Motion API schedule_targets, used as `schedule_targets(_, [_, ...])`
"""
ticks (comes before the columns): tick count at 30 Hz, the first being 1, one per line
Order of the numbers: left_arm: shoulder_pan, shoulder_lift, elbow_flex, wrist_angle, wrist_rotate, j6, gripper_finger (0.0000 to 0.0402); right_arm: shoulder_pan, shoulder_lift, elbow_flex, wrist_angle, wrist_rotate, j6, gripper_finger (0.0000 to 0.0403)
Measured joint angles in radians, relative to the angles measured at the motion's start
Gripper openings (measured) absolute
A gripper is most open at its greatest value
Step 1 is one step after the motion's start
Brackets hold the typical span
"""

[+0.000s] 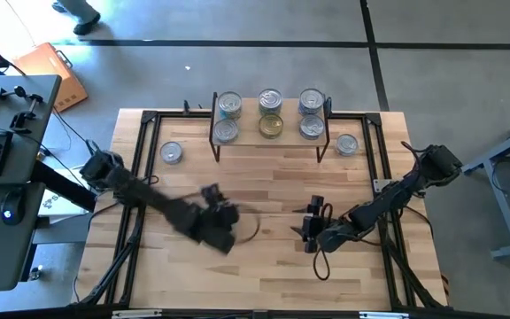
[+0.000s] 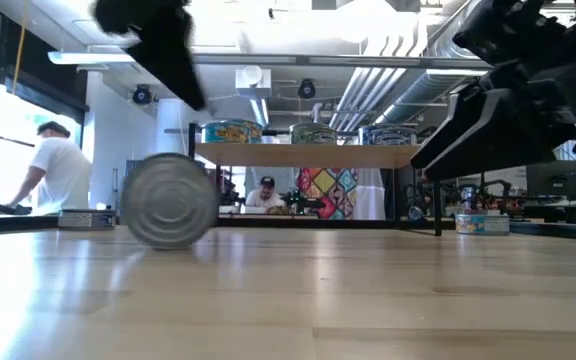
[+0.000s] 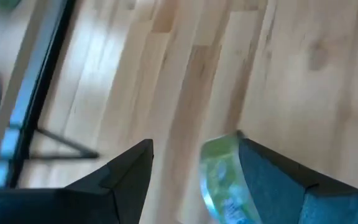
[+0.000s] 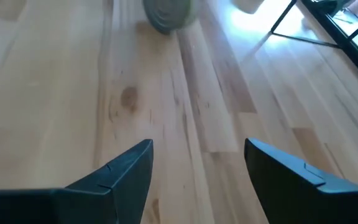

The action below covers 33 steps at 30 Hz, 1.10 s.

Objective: Stack canned seafood by type on shelf
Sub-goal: Stack the green tuna can on top of the other green tuna can on the shelf

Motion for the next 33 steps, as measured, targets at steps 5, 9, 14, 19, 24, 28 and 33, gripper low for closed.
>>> schedule_targets(5, [-0.144, -0.001, -0.018, -0.030, -0.037, -0.315, 0.0230, -0.022, 0.000, 0.000, 0.000, 0.000, 0.019, 0.0243])
schedule_targets(9, [-0.198, -0.001, -0.087, -0.104, -0.034, -0.566, 0.0236, -0.033, 0.000, 0.000, 0.001, 0.000, 0.023, 0.0243])
schedule_targets(14, [-0.203, 0.000, -0.193, -0.105, 0.021, -0.716, 0.0269, -0.034, 0.000, 0.000, 0.000, 0.000, 0.006, 0.0243])
schedule_targets(19, [-0.161, 0.000, -0.280, 0.016, 0.175, -0.635, 0.0286, -0.034, 0.000, 0.000, 0.000, 0.000, -0.001, 0.0243])
schedule_targets(24, [-0.110, 0.000, -0.365, 0.268, 0.273, -0.462, 0.0270, -0.034, 0.000, 0.000, 0.001, 0.000, 0.004, 0.0243])
schedule_targets(28, [-0.057, -0.002, -0.420, 0.500, 0.293, -0.361, 0.0219, -0.034, 0.000, 0.000, 0.005, 0.000, 0.003, 0.0243])
schedule_targets(33, [0.027, -0.002, -0.468, 0.765, 0.382, -0.266, 0.0107, -0.030, 0.021, 0.000, 0.092, -0.025, -0.099, 0.0243])
